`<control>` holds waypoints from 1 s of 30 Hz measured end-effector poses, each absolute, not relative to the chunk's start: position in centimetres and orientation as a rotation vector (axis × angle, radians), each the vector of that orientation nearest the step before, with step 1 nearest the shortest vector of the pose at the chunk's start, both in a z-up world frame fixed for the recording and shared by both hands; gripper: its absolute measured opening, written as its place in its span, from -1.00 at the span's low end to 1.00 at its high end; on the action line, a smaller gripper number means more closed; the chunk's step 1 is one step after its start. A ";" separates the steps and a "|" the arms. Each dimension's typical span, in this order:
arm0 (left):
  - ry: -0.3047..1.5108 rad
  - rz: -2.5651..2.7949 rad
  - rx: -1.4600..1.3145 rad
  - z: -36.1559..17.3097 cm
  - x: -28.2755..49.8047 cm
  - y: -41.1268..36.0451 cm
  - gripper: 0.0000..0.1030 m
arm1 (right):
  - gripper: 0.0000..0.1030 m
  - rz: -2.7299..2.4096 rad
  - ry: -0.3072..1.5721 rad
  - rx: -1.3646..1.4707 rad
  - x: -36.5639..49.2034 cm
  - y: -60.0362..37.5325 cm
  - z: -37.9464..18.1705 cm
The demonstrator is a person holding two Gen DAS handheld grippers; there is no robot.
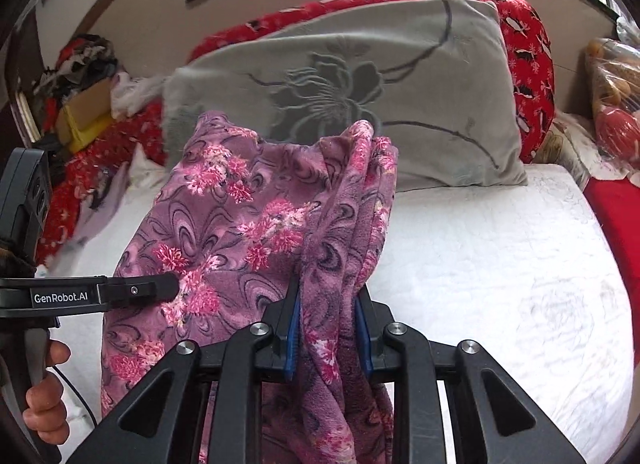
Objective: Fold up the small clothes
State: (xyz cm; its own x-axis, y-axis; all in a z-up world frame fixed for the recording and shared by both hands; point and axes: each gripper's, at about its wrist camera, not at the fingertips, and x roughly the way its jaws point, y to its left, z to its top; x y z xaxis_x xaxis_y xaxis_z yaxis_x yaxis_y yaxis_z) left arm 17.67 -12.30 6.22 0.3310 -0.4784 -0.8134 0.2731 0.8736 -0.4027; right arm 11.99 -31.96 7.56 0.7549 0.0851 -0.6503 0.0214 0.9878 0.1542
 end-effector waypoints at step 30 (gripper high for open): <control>1.128 -0.380 -0.214 2.2 19.6 -6.9 -0.03 | -0.34 0.204 0.817 0.121 14.2 -26.7 3.3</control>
